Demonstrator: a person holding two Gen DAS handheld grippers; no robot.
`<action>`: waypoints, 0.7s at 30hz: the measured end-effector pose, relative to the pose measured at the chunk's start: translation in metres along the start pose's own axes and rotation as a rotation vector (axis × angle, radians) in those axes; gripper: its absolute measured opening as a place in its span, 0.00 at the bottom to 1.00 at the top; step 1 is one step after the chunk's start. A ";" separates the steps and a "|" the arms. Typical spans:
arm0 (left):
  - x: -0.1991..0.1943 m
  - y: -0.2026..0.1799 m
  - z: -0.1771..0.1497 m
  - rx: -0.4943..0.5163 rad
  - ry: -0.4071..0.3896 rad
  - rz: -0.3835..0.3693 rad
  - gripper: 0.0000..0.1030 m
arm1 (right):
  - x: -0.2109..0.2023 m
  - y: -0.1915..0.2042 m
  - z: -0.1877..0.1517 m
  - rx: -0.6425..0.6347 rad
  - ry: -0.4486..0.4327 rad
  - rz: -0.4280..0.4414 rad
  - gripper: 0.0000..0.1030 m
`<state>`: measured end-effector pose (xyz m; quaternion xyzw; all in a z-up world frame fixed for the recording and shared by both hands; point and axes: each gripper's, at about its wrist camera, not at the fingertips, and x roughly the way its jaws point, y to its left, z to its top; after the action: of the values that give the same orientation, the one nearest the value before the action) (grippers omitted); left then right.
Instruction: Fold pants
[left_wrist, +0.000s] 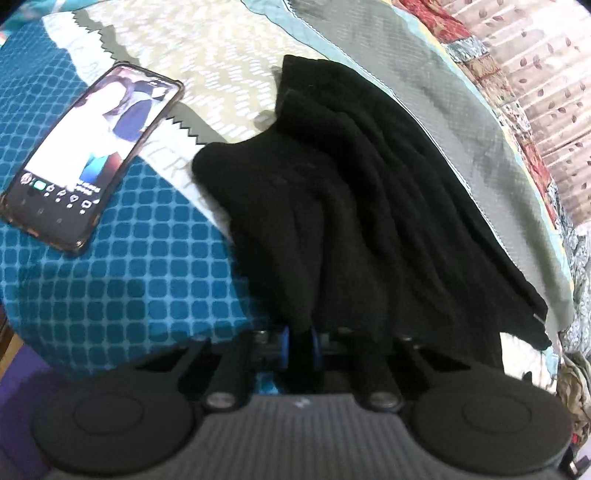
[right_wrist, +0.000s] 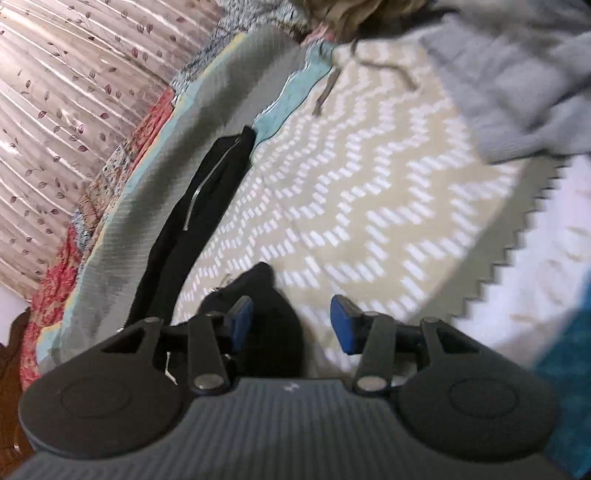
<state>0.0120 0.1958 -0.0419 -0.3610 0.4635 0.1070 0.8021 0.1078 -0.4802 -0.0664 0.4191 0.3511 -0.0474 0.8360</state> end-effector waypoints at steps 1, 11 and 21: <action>-0.001 0.000 0.000 0.000 -0.003 0.003 0.09 | 0.001 0.004 0.000 -0.017 0.029 0.010 0.42; -0.045 0.007 0.003 -0.032 -0.073 -0.060 0.08 | -0.112 0.027 0.047 -0.015 -0.316 0.091 0.07; -0.036 0.033 -0.024 -0.057 -0.011 -0.049 0.09 | -0.191 -0.070 -0.023 0.028 -0.391 -0.126 0.04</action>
<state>-0.0403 0.2094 -0.0360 -0.3942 0.4469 0.1026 0.7965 -0.0744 -0.5492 -0.0025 0.3904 0.2070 -0.1851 0.8778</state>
